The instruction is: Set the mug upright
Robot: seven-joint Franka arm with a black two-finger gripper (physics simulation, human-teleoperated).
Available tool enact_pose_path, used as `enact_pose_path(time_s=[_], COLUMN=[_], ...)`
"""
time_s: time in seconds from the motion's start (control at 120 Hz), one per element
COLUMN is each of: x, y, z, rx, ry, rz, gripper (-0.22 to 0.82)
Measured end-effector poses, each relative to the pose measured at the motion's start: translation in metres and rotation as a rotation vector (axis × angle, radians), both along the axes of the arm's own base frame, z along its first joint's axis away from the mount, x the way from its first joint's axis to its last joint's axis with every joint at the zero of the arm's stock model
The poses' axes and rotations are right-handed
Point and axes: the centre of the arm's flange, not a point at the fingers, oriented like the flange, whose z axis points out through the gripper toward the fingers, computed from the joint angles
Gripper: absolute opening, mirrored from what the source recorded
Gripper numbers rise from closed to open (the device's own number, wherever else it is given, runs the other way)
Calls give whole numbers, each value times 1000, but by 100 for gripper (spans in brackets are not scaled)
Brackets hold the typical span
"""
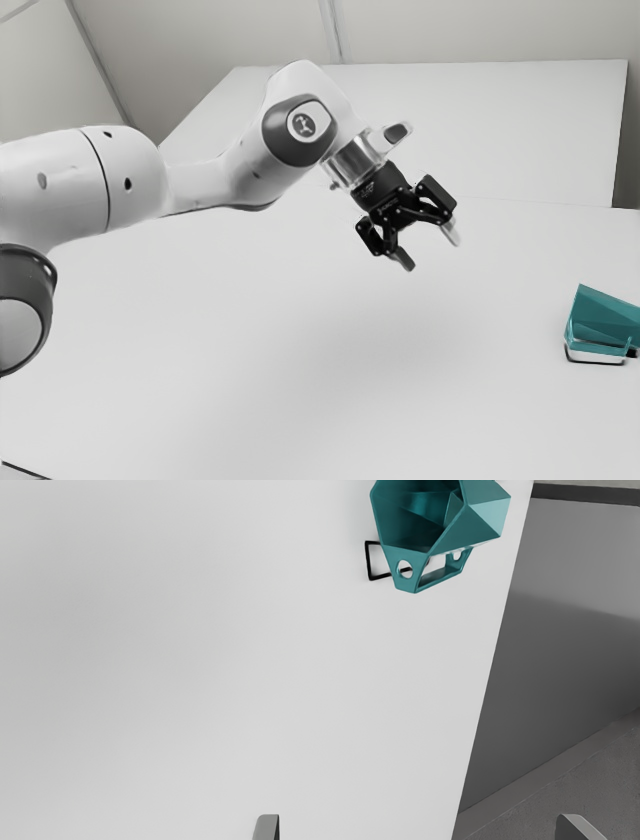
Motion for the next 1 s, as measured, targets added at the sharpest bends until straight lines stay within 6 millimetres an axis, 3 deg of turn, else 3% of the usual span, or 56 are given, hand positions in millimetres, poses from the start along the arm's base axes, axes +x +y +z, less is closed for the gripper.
enact_pose_path(time_s=[0.208, 0.367, 0.475, 0.583, 0.808, 1.0], x=[1, -15, -17, -3, 26, 38], y=[-53, -104, -128, -135, -150, -158], z=[-59, -71, -94, -113, -127, -140], rx=[-107, -170, -205, -226, -257, -268], ry=[80, 7, -24, -71, -201, -269], rz=[80, 87, 109, 134, 104, 66], gripper=[60, 60, 60, 60, 60, 60])
